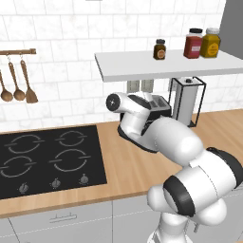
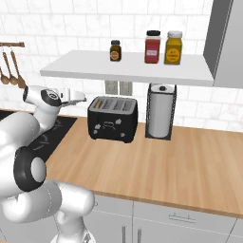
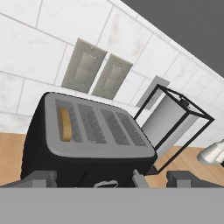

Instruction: Start the toaster. Once the lever pops up, take the bread to the plate on the dining counter.

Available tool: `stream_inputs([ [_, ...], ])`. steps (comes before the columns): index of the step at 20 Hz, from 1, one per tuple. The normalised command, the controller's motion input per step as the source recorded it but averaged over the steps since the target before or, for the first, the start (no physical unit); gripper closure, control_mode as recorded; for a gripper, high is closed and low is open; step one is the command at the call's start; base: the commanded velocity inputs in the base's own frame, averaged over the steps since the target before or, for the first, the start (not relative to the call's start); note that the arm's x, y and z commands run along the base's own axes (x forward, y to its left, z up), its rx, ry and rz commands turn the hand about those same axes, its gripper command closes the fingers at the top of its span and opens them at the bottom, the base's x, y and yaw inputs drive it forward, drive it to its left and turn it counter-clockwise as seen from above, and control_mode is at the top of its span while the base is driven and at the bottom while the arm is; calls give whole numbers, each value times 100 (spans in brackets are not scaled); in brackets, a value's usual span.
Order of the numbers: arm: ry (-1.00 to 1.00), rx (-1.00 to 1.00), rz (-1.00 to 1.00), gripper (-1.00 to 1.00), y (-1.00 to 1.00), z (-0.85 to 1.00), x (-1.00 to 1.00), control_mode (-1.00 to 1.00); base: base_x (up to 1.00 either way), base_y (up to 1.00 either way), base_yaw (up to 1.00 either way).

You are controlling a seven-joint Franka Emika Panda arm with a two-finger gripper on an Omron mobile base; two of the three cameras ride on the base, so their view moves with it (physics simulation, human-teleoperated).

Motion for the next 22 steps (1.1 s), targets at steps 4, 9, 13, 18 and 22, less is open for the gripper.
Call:
stream_inputs([
  [4, 0, 0, 0, -100, 0, 0, 0, -100, 0, 0, 0],
  [9, 0, 0, 0, -100, 0, 0, 0, -100, 0, 0, 0],
  [13, 0, 0, 0, -100, 0, 0, 0, -100, 0, 0, 0],
  [18, 0, 0, 0, -100, 0, 0, 0, -100, 0, 0, 0],
  [22, 0, 0, 0, -100, 0, 0, 0, -100, 0, 0, 0],
])
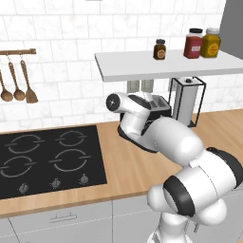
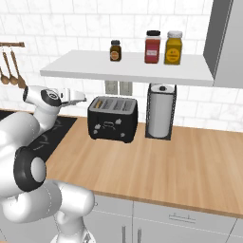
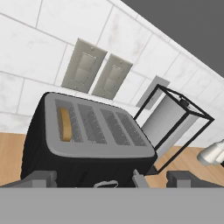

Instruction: Start the toaster. Once the lever pops up, take the bread to the plate on the dining counter.

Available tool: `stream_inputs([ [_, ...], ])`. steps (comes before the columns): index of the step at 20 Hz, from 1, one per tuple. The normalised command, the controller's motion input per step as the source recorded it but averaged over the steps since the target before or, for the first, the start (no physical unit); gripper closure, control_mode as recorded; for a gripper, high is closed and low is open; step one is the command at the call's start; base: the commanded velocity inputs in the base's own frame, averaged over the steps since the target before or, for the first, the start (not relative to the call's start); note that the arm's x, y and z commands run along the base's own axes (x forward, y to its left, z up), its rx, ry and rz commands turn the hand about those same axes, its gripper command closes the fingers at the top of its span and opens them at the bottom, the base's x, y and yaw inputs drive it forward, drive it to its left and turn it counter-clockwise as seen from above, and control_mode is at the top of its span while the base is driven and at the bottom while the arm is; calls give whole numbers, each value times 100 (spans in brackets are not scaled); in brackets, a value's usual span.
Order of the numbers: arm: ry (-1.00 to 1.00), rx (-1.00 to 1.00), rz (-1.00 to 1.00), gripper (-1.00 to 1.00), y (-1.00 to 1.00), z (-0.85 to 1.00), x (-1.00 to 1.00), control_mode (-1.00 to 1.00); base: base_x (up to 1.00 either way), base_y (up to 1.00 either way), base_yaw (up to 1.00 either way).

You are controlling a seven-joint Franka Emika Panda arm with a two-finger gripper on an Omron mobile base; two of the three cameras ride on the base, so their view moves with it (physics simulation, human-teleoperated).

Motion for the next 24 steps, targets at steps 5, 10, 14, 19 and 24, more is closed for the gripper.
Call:
stream_inputs([
  [5, 0, 0, 0, -100, 0, 0, 0, -100, 0, 0, 0],
  [10, 0, 0, 0, -100, 0, 0, 0, -100, 0, 0, 0],
  [14, 0, 0, 0, -100, 0, 0, 0, -100, 0, 0, 0],
  [19, 0, 0, 0, -100, 0, 0, 0, -100, 0, 0, 0],
  [24, 0, 0, 0, -100, 0, 0, 0, -100, 0, 0, 0],
])
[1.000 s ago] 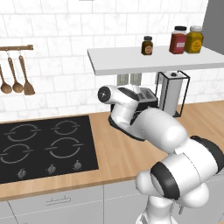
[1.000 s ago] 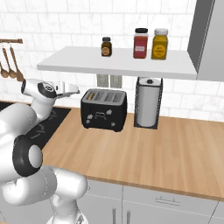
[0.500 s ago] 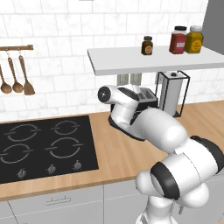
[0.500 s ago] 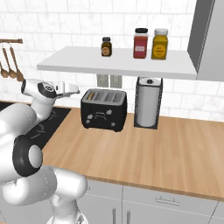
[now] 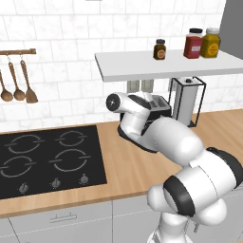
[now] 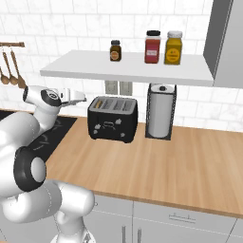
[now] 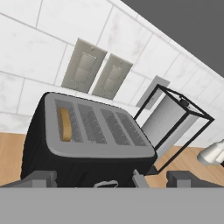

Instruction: Start the toaster. Once the lever pops up, take the bread to the plate on the dining counter.

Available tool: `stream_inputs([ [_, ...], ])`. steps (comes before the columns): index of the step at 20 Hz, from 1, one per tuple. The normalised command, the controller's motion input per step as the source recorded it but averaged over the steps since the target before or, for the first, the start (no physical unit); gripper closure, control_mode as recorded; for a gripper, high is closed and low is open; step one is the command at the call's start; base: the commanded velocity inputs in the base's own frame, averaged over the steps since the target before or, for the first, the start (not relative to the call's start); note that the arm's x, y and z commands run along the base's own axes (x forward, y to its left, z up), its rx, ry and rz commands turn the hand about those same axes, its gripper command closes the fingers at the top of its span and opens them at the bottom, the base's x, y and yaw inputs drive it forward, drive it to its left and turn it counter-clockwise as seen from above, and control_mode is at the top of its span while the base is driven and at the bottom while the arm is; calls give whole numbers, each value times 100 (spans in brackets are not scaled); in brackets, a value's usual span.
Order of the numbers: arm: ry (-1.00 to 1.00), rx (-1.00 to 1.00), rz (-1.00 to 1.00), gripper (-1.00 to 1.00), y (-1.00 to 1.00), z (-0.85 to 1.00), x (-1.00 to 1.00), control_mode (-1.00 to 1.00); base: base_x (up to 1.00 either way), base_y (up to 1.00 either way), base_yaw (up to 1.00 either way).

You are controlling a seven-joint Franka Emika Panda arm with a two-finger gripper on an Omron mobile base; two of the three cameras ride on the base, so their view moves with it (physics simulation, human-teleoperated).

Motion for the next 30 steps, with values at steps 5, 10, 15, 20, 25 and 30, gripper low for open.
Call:
stream_inputs([
  [5, 0, 0, 0, -100, 0, 0, 0, -100, 0, 0, 0],
  [10, 0, 0, 0, -100, 0, 0, 0, -100, 0, 0, 0],
  [15, 0, 0, 0, -100, 0, 0, 0, -100, 0, 0, 0],
  [20, 0, 0, 0, -100, 0, 0, 0, -100, 0, 0, 0],
  [25, 0, 0, 0, -100, 0, 0, 0, -100, 0, 0, 0],
  [30, 0, 0, 0, -100, 0, 0, 0, -100, 0, 0, 0],
])
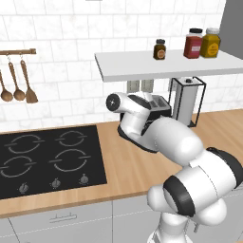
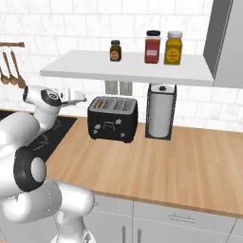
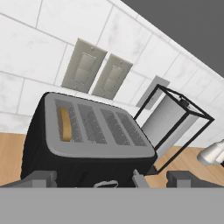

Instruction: Start the toaster. Once the lever pops up, take the bread to the plate on the dining counter.

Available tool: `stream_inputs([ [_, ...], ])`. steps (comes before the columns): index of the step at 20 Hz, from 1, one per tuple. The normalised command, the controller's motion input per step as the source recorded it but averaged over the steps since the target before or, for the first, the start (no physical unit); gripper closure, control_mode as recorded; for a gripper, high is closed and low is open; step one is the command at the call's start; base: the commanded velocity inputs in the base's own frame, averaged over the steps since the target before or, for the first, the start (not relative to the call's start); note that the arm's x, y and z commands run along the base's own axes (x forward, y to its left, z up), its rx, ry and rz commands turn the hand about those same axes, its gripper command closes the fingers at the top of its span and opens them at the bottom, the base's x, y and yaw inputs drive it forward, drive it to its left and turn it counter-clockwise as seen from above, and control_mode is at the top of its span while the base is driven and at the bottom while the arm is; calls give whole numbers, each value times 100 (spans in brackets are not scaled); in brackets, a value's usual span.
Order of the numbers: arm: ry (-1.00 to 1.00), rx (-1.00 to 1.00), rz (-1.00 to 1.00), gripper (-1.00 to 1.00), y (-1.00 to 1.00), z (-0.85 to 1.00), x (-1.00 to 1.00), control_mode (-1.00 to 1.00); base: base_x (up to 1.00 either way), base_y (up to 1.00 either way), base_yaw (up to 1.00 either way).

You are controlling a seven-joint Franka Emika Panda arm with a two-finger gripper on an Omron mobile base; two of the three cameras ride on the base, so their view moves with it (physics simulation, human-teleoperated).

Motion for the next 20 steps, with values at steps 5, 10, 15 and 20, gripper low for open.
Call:
stream_inputs([
  [5, 0, 0, 0, -100, 0, 0, 0, -100, 0, 0, 0],
  [10, 0, 0, 0, -100, 0, 0, 0, -100, 0, 0, 0],
  [15, 0, 0, 0, -100, 0, 0, 0, -100, 0, 0, 0],
  [20, 0, 0, 0, -100, 0, 0, 0, -100, 0, 0, 0],
])
